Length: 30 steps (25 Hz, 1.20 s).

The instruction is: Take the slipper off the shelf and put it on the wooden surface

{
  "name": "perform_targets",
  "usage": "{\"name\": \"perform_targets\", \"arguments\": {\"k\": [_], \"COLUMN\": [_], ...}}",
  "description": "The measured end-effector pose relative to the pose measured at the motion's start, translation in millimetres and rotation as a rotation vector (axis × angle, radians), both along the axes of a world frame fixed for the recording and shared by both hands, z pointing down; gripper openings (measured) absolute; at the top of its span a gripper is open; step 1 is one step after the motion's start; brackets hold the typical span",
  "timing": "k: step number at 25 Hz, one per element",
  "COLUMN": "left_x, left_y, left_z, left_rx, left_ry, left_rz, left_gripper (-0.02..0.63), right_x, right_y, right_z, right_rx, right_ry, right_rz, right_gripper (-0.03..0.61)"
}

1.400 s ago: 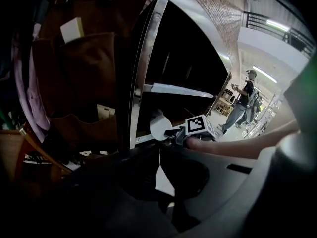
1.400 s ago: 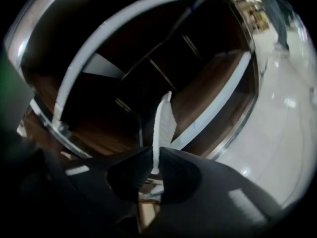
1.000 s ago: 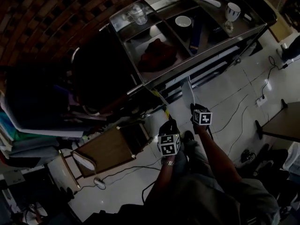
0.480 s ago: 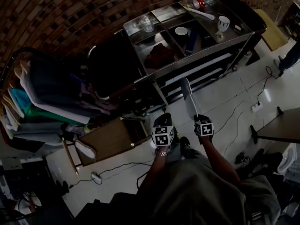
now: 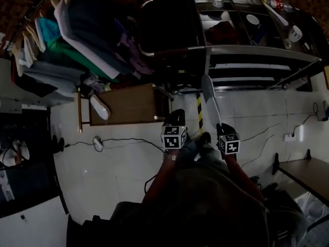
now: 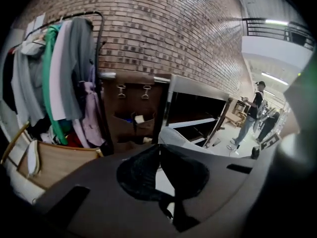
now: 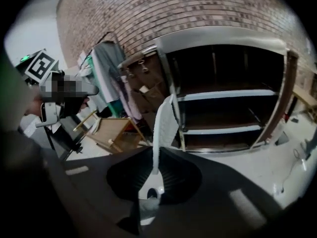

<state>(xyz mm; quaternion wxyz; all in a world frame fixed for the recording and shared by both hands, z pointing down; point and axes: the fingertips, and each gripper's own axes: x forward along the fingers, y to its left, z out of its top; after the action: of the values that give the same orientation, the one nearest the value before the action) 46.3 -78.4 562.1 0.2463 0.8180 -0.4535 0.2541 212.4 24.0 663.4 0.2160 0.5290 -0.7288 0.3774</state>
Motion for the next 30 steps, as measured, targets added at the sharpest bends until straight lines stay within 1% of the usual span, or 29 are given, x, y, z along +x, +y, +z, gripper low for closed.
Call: {"name": "perform_targets", "arguments": {"k": [3,5,7,9,11,13,16,19,22,25,28,30], "left_x": [-69.3,-116.1,-163.1,-209.9,-254.7,-297.1,-366.3,-428.7,-473.3,-501.3,-514.4,-510.9], "left_y": [5.8,9.9,15.2,22.7,30.2,35.5,43.2,49.0,59.2,61.1,57.4,57.2], "left_z": [-4.2,-8.1,-13.5,-16.0,-15.0,-13.2,-14.3,-8.2,-0.8,2.5,0.6,-4.0], "left_rx": [0.016,0.023,0.035,0.046,0.049,0.049,0.049,0.036,-0.006,-0.024,-0.028,-0.026], "left_ry": [-0.013,-0.009,0.004,0.012,0.022,0.039,0.052,0.019,0.022,0.023,0.029,0.035], "left_rz": [-0.120,-0.188,-0.239,-0.273,-0.282,-0.271,-0.270,-0.259,-0.290,-0.326,-0.359,-0.341], "left_gripper": [0.006,0.008,0.006,0.006,0.006,0.006,0.006,0.006,0.006,0.006,0.006,0.006], "right_x": [-61.6,-108.3,-158.3,-209.8,-260.7,-309.8,-379.1,-434.0,-467.1,-484.4,-491.3,-488.8], "right_y": [-5.5,-12.8,-23.8,-37.3,-51.5,-64.4,-79.1,-97.3,-110.2,-117.6,-107.8,-98.9], "right_z": [-4.6,-9.5,-16.0,-21.7,-25.4,-25.4,-14.0,15.3,53.6,91.2,124.2,138.6], "right_rx": [0.005,0.018,0.034,0.044,0.046,0.041,0.003,-0.044,-0.112,-0.185,-0.271,-0.311], "right_ry": [-0.029,-0.047,-0.065,-0.092,-0.131,-0.168,-0.246,-0.287,-0.269,-0.189,-0.109,-0.044], "right_rz": [-0.130,-0.210,-0.265,-0.284,-0.258,-0.208,-0.078,0.053,0.133,0.147,0.125,0.101], "right_gripper": [0.031,0.031,0.031,0.031,0.031,0.031,0.031,0.031,0.031,0.031,0.036,0.053]}}
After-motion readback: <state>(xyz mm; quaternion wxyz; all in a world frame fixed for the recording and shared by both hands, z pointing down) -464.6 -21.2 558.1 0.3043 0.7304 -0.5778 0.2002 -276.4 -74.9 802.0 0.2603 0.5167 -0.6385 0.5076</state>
